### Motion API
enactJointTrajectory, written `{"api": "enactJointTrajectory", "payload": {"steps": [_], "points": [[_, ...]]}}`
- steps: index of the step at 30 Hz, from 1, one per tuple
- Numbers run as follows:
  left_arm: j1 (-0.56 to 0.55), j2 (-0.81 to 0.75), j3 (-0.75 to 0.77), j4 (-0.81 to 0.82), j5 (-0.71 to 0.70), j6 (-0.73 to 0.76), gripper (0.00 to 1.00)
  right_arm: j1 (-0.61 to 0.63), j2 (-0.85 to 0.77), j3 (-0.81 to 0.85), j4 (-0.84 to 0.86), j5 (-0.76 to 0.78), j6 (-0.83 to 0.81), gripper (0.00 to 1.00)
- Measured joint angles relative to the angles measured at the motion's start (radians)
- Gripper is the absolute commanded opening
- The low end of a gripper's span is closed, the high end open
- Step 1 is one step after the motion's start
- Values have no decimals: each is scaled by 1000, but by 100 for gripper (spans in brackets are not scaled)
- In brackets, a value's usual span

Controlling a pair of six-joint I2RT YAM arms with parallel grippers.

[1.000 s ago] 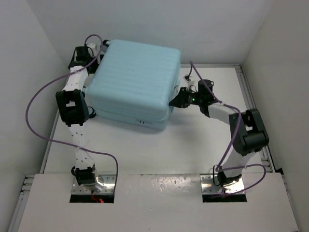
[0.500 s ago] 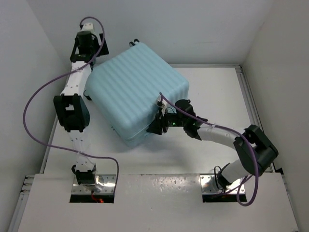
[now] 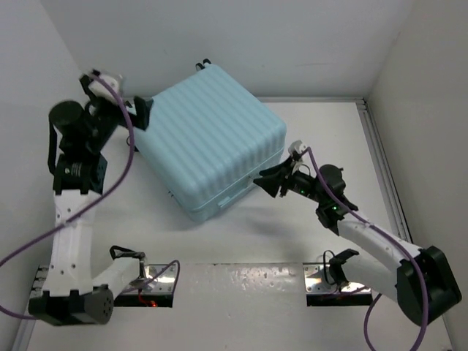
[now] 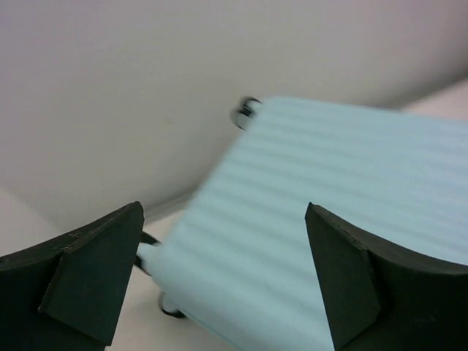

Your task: Pack the luggage

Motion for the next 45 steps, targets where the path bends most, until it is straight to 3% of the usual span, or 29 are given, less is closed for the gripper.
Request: {"api": "enactJointTrajectory", "payload": {"steps": [4,14,26,45], "points": [[-55,-148,-215,-68,142,44,96,-44,2,-125,49,-114,19,46],[-159,-159,-397,-191,296,27,92,-188,347,-162,336,-408,51,48],[-173,-138,-414,-245,296,13,92,-210,558,-64,618,-492,80,50],[-171,-61,-360,-235,278,12,92,-185,708,38,640,-503,90,48]]}}
